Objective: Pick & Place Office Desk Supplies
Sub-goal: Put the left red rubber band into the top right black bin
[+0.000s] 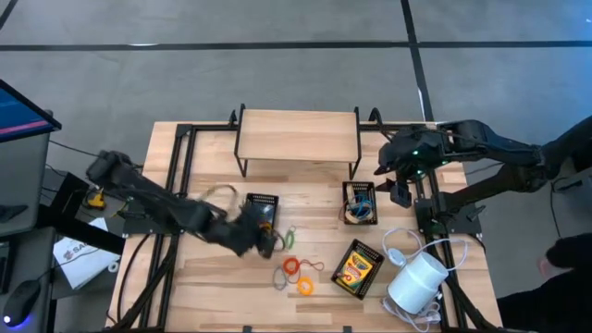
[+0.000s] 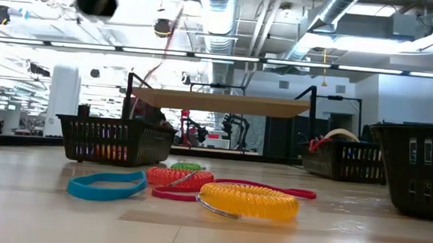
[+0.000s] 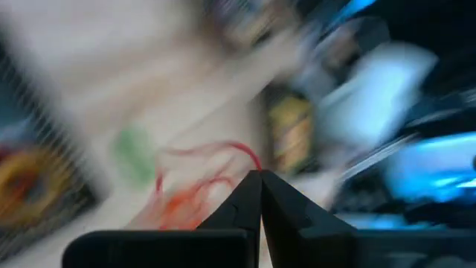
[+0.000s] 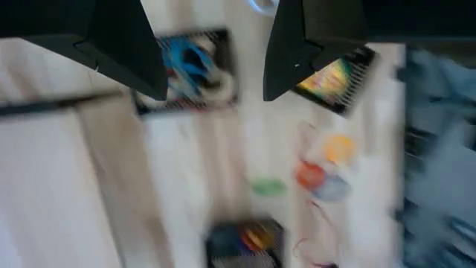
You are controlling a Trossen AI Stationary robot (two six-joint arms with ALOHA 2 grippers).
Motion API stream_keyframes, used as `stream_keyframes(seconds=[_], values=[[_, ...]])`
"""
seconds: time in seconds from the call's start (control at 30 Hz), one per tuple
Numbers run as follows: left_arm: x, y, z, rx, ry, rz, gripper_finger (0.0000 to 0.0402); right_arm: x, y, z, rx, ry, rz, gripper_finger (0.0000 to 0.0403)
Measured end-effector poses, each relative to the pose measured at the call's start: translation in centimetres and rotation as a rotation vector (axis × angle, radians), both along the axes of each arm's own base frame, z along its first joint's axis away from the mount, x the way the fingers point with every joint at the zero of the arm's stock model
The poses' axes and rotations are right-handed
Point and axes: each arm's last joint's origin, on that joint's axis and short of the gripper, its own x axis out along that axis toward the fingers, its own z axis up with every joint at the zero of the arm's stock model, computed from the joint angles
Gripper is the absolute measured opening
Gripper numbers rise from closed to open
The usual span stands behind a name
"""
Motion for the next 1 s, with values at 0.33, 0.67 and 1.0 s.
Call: stream_keyframes(seconds=[0.33, 0.67, 1.0], values=[[1.3, 5.0, 9.7, 0.338, -0.72, 0.067, 0.0, 0.4, 0.5, 5.6, 0.416, -0.564, 0.175, 0.0219], [2.8, 7.9, 13.0, 0.514, -0.991, 0.052, 0.0, 5.1, 0.6, 4.1, 0.417, -0.533, 0.204, 0.0219], [8.9, 8.2, 14.6, 0.569, -1.046, -0.024, 0.0, 8.8, 0.7, 3.9, 0.486, -0.623, 0.302, 0.0219]])
